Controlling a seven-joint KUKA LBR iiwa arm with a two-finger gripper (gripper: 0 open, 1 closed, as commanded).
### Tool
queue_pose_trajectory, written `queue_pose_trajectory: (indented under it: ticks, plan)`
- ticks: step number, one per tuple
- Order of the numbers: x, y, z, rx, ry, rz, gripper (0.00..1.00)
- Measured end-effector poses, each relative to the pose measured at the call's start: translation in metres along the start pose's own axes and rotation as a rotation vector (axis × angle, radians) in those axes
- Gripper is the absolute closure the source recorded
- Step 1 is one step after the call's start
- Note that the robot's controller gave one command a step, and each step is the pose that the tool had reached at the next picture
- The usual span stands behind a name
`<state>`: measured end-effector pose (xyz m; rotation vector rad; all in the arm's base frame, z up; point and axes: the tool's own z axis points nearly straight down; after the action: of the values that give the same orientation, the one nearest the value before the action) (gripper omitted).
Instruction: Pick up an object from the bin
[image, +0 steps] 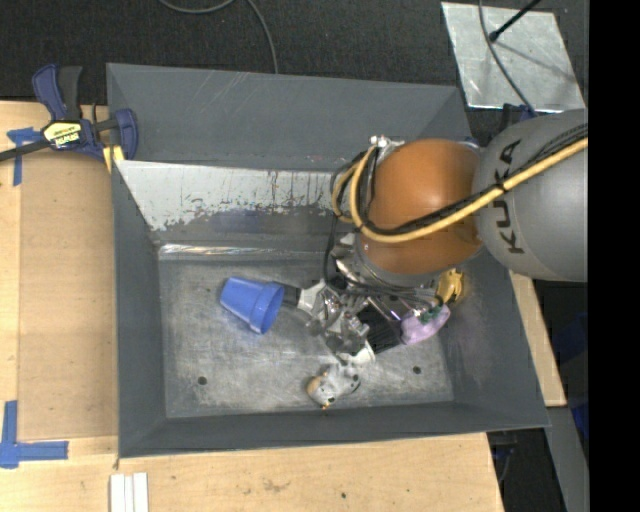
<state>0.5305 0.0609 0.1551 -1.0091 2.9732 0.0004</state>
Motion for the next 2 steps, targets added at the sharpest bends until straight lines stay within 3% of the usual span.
queue_pose_trajectory:
  ticks: [1, 2]
  plan:
    - [-0.002, 0.003, 0.004, 0.000, 0.001, -0.143, 1.00]
    - [0.004, -0.001, 0.020, 0.001, -0.001, -0.370, 1.00]
